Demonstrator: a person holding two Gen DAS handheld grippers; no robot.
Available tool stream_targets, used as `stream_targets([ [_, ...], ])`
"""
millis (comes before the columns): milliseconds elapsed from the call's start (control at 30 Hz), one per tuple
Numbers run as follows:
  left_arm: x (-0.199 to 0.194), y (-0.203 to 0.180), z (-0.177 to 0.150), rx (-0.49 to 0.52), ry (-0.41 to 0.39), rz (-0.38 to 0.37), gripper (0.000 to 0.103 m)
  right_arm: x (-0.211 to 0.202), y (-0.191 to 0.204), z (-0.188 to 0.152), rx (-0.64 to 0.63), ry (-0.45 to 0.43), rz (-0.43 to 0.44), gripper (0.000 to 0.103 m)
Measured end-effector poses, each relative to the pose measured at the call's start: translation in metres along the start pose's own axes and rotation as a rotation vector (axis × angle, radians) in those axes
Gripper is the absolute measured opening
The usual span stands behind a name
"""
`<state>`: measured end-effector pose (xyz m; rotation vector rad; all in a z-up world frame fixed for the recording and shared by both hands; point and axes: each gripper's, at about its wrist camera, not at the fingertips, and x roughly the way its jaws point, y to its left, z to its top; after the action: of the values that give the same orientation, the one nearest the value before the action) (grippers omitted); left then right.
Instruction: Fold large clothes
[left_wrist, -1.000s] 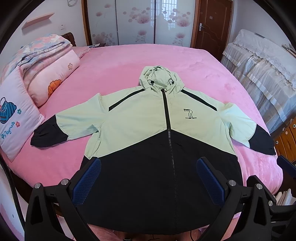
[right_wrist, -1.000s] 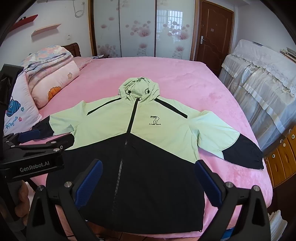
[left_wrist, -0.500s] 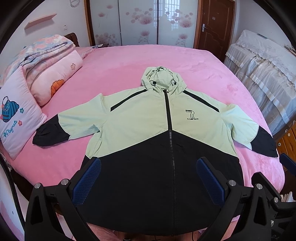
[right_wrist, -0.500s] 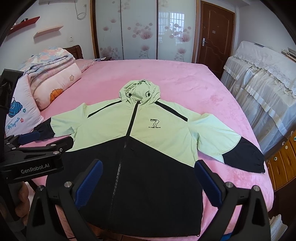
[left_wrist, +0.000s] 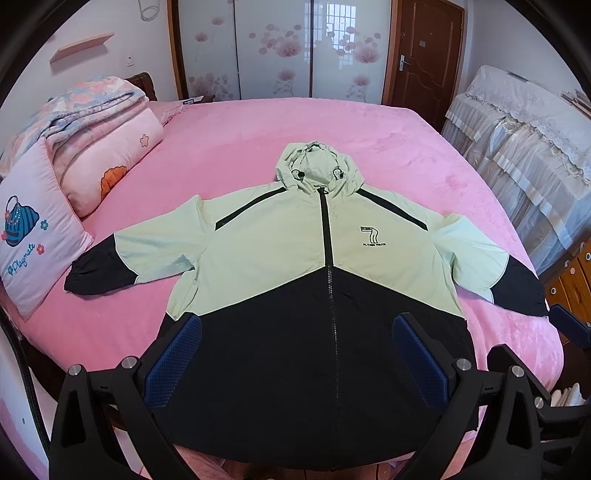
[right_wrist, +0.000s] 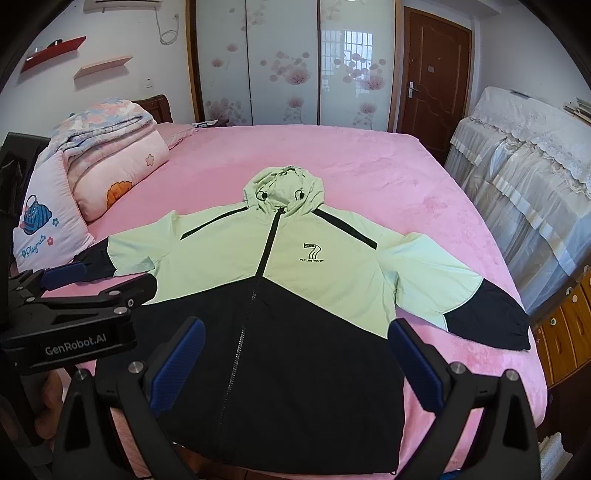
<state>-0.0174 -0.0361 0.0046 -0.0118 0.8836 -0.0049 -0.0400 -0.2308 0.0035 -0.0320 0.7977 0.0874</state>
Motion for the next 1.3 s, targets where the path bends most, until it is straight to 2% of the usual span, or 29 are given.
stream_targets([
  [500,-0.008,-0.018,0.004,0.052,-0.022,0.007,0.102,-0.007,-0.011,-0.002,0.016,-0.019,-0.004,0.1],
  [667,-0.011,-0.025,0.018,0.05,-0.044,0.007,0.102,-0.005,-0.021,0.001,0.022,-0.012,-0.015,0.1],
  [833,-0.019,-0.036,0.038,0.054,-0.087,0.0,0.102,-0.01,-0.034,0.007,0.005,-0.036,-0.062,0.1],
  [1000,-0.027,-0.059,0.058,0.102,-0.137,-0.007,0.102,-0.02,-0.06,0.02,0.026,-0.085,-0.114,0.1],
  [1167,-0.029,-0.094,0.074,0.164,-0.193,-0.054,0.102,-0.022,-0.1,0.034,0.059,-0.123,-0.213,0.1],
  [1300,-0.022,-0.125,0.079,0.201,-0.221,-0.087,0.102,-0.017,-0.134,0.041,0.116,-0.136,-0.255,0.1],
])
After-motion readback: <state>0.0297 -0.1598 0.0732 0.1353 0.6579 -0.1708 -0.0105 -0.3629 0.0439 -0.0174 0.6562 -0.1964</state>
